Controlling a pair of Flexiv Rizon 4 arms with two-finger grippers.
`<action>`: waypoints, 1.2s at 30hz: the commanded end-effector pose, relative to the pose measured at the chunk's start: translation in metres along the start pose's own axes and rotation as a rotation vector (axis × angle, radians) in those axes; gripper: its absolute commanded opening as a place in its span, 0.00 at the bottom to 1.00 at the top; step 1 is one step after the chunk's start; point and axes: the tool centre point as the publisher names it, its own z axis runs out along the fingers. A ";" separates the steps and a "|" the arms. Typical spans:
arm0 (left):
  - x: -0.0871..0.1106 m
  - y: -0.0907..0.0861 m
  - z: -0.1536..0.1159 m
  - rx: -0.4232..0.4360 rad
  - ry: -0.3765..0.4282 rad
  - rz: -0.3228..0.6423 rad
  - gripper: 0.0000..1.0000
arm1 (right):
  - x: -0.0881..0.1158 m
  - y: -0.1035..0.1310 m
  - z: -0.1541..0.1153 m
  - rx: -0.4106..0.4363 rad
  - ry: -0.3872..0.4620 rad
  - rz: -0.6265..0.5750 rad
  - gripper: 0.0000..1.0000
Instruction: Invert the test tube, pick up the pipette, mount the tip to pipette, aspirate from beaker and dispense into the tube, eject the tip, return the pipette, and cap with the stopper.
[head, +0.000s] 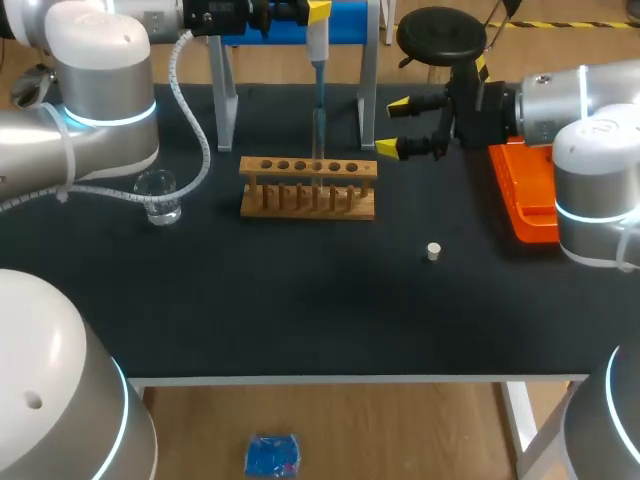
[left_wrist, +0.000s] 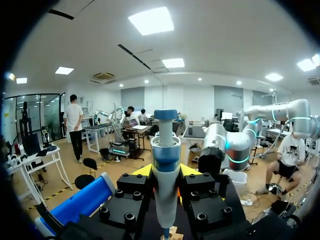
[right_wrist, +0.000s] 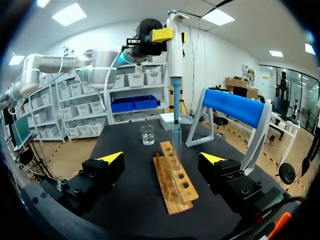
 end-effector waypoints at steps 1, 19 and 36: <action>0.003 -0.005 -0.001 -0.007 -0.006 0.003 0.00 | 0.001 0.000 0.000 -0.001 -0.003 -0.001 1.00; 0.009 -0.021 -0.001 -0.019 -0.013 0.037 0.00 | 0.001 0.000 0.000 -0.001 -0.003 -0.001 1.00; 0.015 -0.038 -0.002 -0.030 -0.020 0.066 0.00 | 0.001 0.000 0.000 -0.001 -0.003 -0.001 1.00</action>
